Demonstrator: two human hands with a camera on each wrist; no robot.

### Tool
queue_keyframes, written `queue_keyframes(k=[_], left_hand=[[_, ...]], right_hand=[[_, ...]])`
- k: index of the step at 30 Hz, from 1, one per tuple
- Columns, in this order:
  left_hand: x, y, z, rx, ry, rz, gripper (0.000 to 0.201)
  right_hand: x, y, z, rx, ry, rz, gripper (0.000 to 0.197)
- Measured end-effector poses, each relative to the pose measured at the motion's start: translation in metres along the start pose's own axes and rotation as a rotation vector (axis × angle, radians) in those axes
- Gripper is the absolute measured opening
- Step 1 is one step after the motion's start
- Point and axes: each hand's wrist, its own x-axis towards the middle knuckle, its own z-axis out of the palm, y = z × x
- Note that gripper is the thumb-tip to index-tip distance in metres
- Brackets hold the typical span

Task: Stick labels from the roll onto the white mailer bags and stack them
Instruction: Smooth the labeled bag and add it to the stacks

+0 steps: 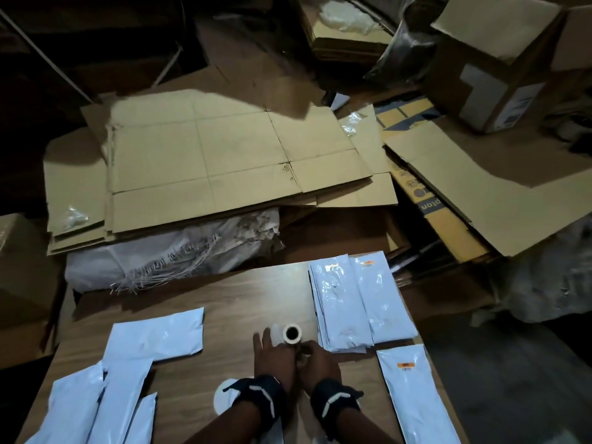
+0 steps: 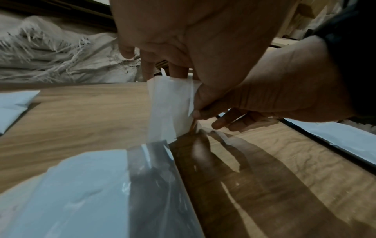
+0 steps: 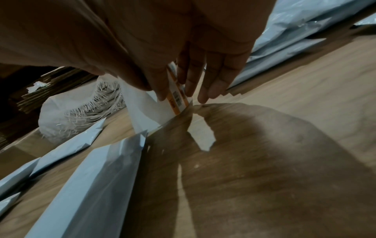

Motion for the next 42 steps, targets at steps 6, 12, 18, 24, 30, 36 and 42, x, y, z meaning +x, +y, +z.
queue_keyframes(k=[6,12,18,24,30,36,42], left_hand=[[0.002,0.000,-0.004,-0.057,-0.019,0.039,0.038],[0.000,-0.001,-0.004,-0.032,-0.010,0.034,0.039],[-0.002,0.000,-0.006,0.021,0.012,0.048,0.040],[-0.003,0.000,-0.006,0.009,0.026,0.055,0.040],[-0.005,0.001,-0.013,-0.007,0.004,0.026,0.042],[0.001,0.002,-0.010,0.016,-0.035,0.057,0.044],[0.004,0.000,-0.005,0.032,0.043,0.111,0.052]], right_hand=[[0.000,0.003,-0.002,-0.069,0.000,-0.005,0.032],[-0.005,0.003,-0.002,-0.069,0.017,-0.015,0.030],[-0.007,0.006,-0.006,-0.050,0.020,-0.025,0.029],[-0.009,0.009,-0.006,-0.031,-0.003,-0.013,0.029],[-0.011,0.008,-0.005,-0.051,-0.003,-0.011,0.032],[-0.014,0.008,-0.006,-0.121,-0.014,-0.039,0.029],[-0.013,0.007,-0.007,-0.174,-0.029,-0.066,0.027]])
